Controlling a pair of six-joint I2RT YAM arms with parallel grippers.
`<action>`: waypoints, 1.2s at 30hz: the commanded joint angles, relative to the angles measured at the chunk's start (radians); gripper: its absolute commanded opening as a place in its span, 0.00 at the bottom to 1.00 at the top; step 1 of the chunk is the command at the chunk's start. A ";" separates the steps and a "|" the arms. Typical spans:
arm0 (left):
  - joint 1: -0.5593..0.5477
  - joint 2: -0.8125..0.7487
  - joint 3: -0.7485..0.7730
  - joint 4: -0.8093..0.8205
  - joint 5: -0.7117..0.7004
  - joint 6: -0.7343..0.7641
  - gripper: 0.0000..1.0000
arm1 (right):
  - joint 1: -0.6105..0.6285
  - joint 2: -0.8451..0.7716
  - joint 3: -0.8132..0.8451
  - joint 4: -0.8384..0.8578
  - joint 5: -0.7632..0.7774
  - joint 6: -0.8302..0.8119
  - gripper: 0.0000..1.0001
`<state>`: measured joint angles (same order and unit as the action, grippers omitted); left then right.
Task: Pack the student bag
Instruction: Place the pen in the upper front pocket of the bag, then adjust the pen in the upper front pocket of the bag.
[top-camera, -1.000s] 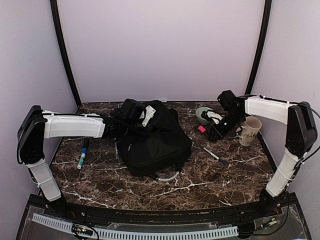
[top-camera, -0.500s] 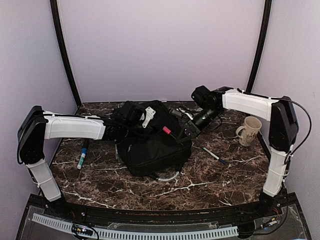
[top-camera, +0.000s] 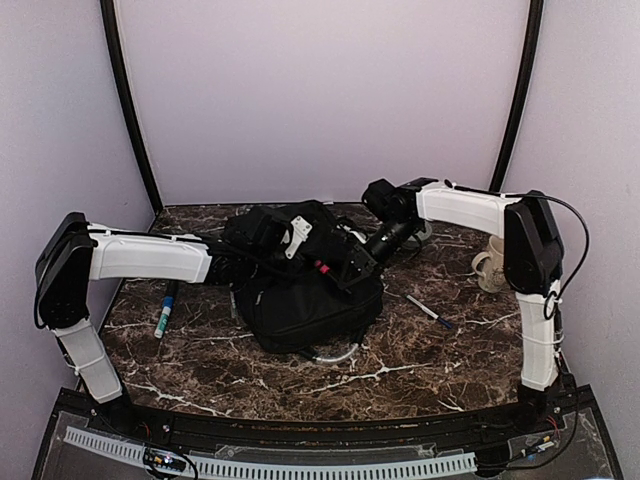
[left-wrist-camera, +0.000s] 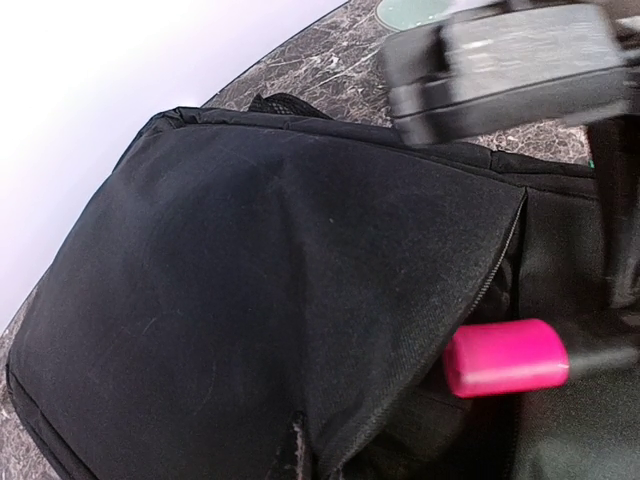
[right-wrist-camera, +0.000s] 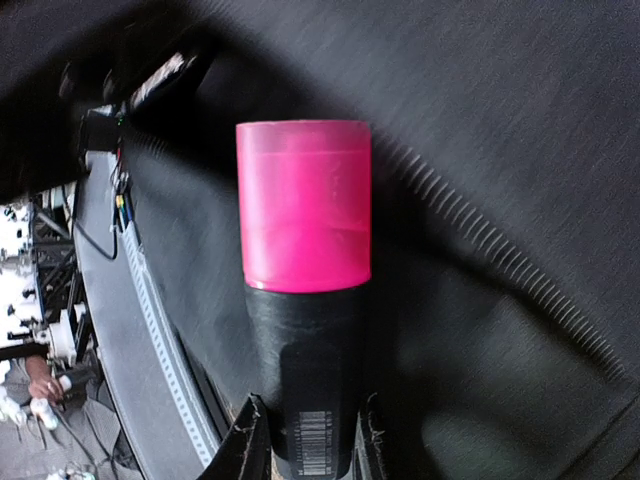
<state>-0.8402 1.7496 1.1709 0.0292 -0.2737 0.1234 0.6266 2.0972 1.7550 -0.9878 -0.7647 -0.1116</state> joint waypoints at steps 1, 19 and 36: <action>-0.037 -0.082 -0.018 0.081 0.019 0.026 0.03 | 0.017 0.075 0.086 0.026 0.040 0.089 0.17; -0.079 -0.067 -0.024 0.089 -0.009 0.071 0.02 | 0.030 0.106 0.210 0.083 0.052 0.157 0.55; -0.079 -0.079 -0.029 0.095 -0.009 0.068 0.02 | -0.014 -0.184 -0.153 0.099 0.199 -0.235 0.42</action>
<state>-0.9016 1.7462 1.1431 0.0582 -0.3305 0.1982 0.6090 1.9564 1.6817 -0.9501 -0.5919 -0.2382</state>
